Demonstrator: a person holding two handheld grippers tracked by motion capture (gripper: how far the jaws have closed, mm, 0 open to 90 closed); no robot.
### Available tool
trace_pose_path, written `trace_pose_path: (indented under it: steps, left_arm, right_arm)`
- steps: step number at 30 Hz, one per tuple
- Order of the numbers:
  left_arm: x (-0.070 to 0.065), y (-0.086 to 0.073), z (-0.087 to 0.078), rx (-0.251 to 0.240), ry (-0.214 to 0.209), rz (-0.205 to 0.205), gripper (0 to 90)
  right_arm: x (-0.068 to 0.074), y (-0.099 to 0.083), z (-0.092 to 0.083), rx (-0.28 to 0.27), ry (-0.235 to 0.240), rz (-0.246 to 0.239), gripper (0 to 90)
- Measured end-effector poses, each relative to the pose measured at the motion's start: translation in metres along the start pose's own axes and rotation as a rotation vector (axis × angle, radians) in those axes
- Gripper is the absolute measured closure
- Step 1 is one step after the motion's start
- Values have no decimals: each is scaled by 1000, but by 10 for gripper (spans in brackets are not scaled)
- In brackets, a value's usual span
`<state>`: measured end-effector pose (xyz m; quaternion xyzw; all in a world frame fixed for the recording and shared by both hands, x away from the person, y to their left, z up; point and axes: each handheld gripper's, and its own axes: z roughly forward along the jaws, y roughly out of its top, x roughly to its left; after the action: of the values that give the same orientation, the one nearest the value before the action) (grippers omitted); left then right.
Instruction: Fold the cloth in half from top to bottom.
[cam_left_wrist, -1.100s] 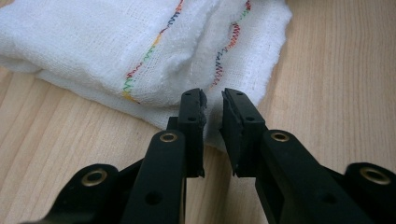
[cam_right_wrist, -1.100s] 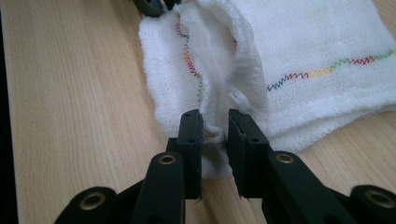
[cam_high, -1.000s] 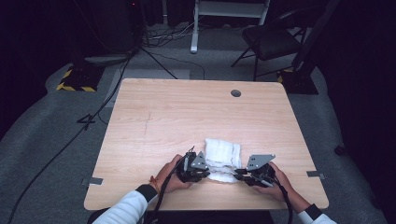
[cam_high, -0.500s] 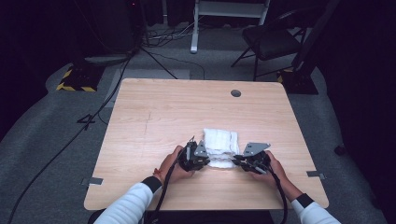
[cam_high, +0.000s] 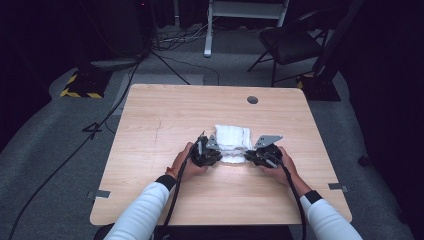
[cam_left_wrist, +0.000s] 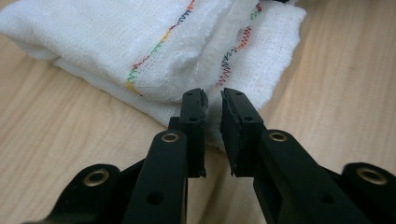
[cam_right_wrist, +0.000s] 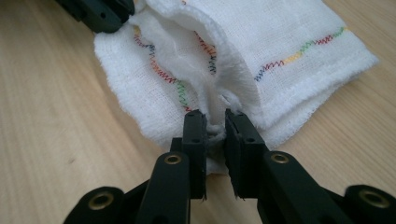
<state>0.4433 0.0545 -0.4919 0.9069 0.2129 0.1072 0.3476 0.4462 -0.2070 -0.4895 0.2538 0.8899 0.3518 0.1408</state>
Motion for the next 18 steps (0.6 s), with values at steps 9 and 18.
trace_pose_path:
  steps: [9, 18]
  left_arm:
    - [16, 4, 2, 23, 5, -45, 781]
    - [7, 7, -3, 41, 45, -27, 700]
  right_arm:
    - [-10, 7, 7, 5, 5, 5, 782]
    - [-5, 11, 0, 33, -22, -29, 704]
